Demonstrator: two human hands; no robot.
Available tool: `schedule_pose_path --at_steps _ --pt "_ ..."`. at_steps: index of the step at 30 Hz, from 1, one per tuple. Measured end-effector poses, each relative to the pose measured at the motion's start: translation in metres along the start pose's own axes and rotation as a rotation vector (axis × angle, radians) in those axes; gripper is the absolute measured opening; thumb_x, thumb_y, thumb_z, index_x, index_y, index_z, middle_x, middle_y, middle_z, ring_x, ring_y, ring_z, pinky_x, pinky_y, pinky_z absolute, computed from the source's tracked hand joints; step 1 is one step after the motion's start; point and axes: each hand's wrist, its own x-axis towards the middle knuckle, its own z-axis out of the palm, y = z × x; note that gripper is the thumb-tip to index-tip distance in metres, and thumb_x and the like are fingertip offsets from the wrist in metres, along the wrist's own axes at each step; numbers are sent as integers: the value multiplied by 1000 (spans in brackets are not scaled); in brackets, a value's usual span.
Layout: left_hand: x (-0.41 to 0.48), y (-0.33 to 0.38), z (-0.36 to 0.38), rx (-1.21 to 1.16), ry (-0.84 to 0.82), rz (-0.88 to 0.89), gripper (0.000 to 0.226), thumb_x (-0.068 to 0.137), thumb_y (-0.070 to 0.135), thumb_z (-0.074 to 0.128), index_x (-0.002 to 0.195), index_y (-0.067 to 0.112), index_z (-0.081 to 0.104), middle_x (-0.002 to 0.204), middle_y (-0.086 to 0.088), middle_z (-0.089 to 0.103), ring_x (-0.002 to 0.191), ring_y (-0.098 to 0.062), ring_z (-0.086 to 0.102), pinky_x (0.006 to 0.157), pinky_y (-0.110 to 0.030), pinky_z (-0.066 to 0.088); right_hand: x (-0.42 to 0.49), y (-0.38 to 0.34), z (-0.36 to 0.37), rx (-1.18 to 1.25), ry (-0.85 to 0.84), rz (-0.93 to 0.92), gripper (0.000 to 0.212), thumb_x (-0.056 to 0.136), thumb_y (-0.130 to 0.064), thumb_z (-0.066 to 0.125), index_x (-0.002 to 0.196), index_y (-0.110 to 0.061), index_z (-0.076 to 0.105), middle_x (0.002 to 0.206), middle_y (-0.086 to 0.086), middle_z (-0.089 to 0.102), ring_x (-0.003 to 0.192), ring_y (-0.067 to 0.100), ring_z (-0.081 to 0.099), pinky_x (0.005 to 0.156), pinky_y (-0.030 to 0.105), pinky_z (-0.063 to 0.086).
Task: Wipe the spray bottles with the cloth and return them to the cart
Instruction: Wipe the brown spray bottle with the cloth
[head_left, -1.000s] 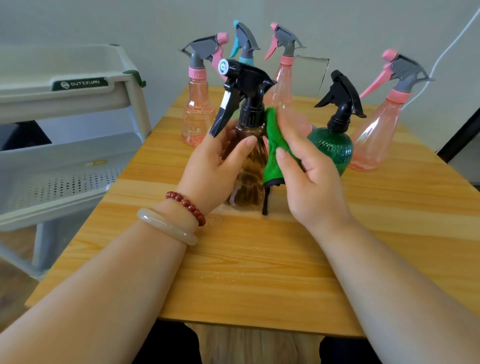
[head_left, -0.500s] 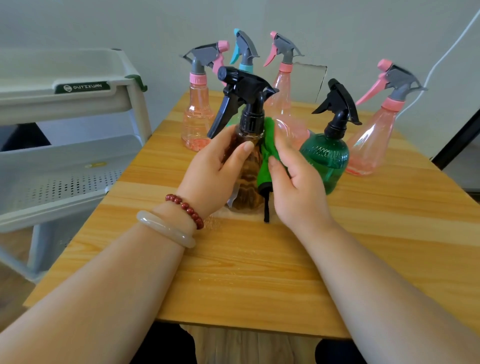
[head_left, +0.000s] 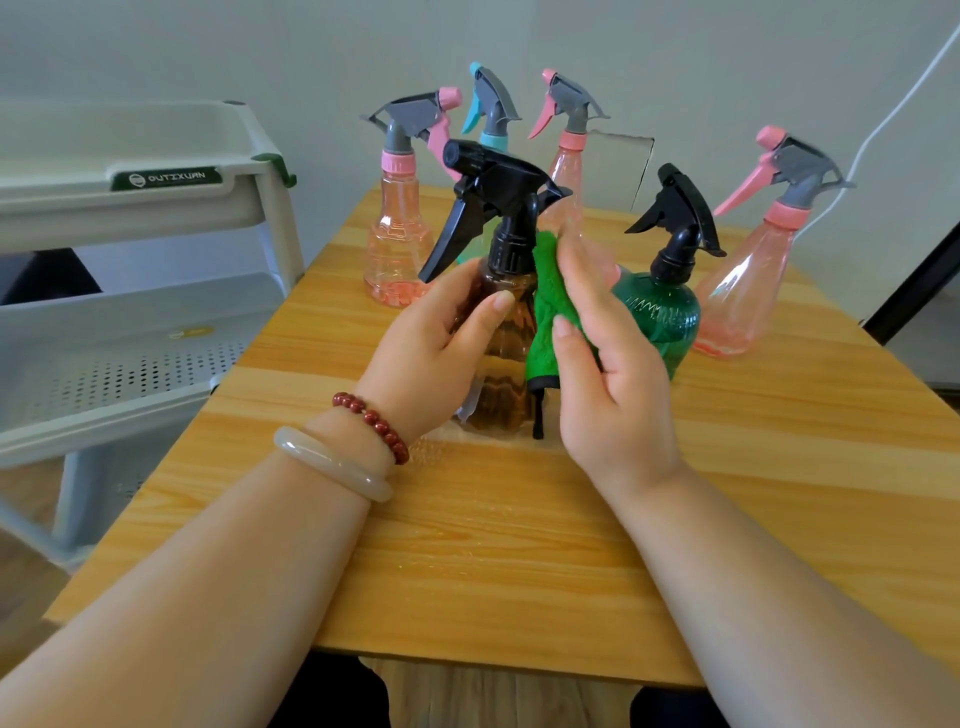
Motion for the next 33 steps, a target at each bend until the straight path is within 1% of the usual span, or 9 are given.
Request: schedule_pose_path --at_steps 2,6,12,15,17,22,26,29,33 --pt "0 0 0 -4 -6 0 27 102 25 46 128 27 50 94 20 59 82 16 56 71 -3 43 1 4 4 -23 -1 -36 48 100 5 41 147 -2 35 152 -5 31 146 5 25 118 19 21" --pt "0 1 -2 9 -26 -8 21 102 26 45 121 34 46 88 18 58 77 15 55 67 -4 43 6 9 2 59 -43 183 47 102 -1 41 148 -11 39 153 -4 39 141 -4 29 113 9 23" --pt "0 -1 0 9 -47 -2 23 102 29 44 125 33 47 101 7 65 89 -4 60 77 -14 48 2 3 5 -3 7 28 50 101 1 40 150 -6 30 153 -8 30 147 4 23 119 19 20" --pt "0 0 -1 26 -54 -6 23 102 29 43 125 34 46 87 10 62 75 2 58 63 -11 46 6 6 3 32 -36 197 49 103 -4 39 150 -16 34 151 -13 35 140 -9 26 113 8 20" --pt "-1 0 0 16 -60 -12 26 103 29 43 128 32 47 90 17 61 80 10 58 66 -4 43 4 7 -1 41 -63 240 48 103 -4 40 149 -19 37 146 -21 36 131 -22 28 107 2 22" --pt "0 -5 5 -32 -57 -1 27 100 41 48 126 39 43 124 8 55 109 11 51 88 -2 39 -1 3 2 -37 43 -27 48 100 4 40 147 0 34 151 -4 34 145 3 26 118 19 22" --pt "2 -6 4 42 45 -28 27 95 39 56 122 37 51 118 11 52 104 13 48 86 1 36 2 7 3 -21 -57 146 49 101 1 42 148 -13 41 141 -2 54 125 -4 49 103 12 39" --pt "3 -7 3 -18 104 -53 33 94 35 59 124 34 48 114 14 60 105 4 58 87 -8 46 0 7 0 -18 -62 155 49 101 1 43 147 -14 38 143 -17 38 131 -20 32 109 5 26" --pt "1 -7 3 -45 99 -51 36 97 28 57 131 22 49 111 14 62 105 3 61 89 -16 51 2 3 7 -39 -18 11 51 101 2 41 149 -9 29 151 -7 31 146 4 26 117 17 22"
